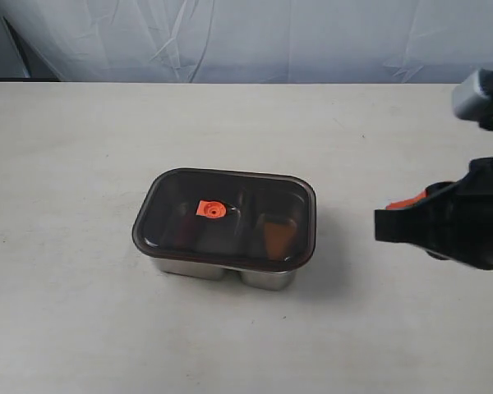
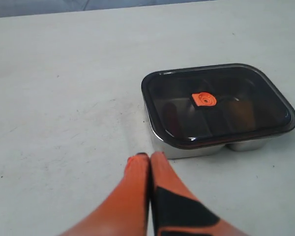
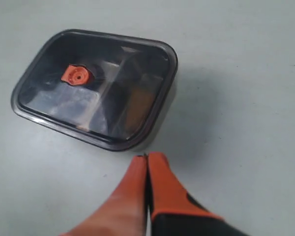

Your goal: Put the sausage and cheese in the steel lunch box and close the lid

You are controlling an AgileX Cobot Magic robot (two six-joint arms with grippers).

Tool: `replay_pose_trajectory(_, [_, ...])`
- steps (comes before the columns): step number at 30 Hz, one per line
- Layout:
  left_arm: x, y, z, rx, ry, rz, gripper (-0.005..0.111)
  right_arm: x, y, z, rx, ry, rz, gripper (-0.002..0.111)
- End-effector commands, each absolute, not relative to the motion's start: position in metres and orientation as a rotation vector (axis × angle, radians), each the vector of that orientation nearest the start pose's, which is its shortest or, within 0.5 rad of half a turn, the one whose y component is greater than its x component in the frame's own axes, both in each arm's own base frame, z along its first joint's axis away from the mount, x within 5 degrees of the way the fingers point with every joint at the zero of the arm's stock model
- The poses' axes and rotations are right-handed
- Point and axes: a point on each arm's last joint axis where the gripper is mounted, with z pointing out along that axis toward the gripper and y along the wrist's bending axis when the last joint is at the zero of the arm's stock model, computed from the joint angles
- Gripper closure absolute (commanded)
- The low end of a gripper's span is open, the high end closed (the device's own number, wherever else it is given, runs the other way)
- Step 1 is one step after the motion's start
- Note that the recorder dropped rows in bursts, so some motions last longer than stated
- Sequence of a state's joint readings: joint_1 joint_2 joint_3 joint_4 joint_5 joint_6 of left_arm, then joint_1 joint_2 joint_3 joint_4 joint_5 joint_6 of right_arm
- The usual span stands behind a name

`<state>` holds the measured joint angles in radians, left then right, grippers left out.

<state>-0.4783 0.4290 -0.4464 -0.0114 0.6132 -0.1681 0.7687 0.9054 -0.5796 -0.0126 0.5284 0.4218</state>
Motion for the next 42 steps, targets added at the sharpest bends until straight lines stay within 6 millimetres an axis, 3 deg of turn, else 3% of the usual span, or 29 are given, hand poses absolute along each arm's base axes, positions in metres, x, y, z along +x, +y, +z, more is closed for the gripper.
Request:
replay_pose_trajectory(1, [0.086,-0.046,0.271,0.313,2.155,-0.409,0.107,0.137,0.133,0.251,-0.421,2.407,0.558,0.109])
replay_pose_trajectory(10, [0.107,-0.058,0.253,0.321,2.321,-0.378,0.107,0.158,0.153,0.204,-0.412,2.594,0.459,0.109])
replay_pose_trajectory(20, [0.102,-0.054,0.263,0.324,2.220,-0.381,0.107,0.156,0.149,0.217,-0.481,2.457,0.475,0.109])
replay_pose_trajectory(25, [0.102,-0.054,0.250,0.345,2.367,-0.337,0.107,0.160,0.153,0.200,-0.439,2.476,0.490,0.109])
replay_pose_trajectory(37, [0.110,-0.058,0.242,0.364,2.422,-0.298,0.107,0.183,0.176,0.147,-0.442,2.541,0.471,0.109])
replay_pose_trajectory(42, [0.111,-0.058,0.243,0.364,2.418,-0.300,0.107,0.184,0.178,0.146,-0.431,2.543,0.476,0.109])
